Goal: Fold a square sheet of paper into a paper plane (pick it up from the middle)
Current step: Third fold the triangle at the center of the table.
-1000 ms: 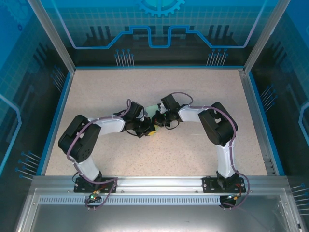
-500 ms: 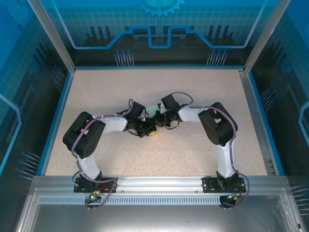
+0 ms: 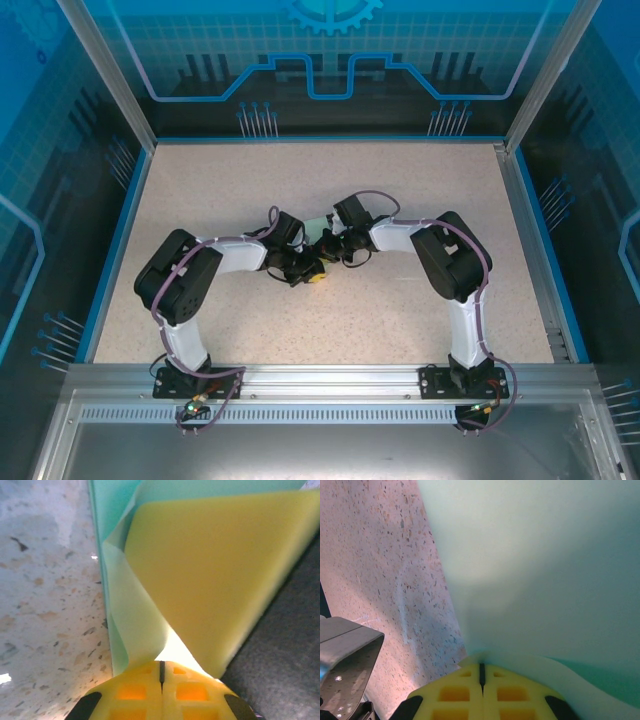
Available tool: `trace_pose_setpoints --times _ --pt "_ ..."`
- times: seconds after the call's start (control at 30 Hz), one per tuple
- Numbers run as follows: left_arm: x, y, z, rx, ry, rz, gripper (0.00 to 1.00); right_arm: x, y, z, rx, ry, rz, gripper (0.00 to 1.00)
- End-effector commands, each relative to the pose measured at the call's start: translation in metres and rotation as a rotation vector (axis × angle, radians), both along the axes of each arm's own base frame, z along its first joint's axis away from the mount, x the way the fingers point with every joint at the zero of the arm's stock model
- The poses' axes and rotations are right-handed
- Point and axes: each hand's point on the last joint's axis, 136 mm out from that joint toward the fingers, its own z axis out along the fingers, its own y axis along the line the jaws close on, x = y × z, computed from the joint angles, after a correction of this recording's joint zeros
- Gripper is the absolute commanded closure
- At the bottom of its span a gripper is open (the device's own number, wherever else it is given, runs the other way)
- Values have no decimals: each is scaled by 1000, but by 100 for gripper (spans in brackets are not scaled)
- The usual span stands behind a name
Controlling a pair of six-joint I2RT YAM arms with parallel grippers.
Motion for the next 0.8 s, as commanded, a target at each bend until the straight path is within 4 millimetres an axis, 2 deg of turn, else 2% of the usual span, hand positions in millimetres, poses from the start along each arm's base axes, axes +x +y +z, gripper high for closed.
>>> trace_pose_setpoints --times 0.0,0.53,0.77 --pt "-1 4 -6 50 3 -11 96 -8 -19 -32 -98 71 -30 100" --pt "-6 8 -14 60 26 -11 96 -8 -19 -34 -102 74 -29 100" --pt "-20 15 -27 69 58 -10 96 -8 -19 -34 -103 74 -28 100"
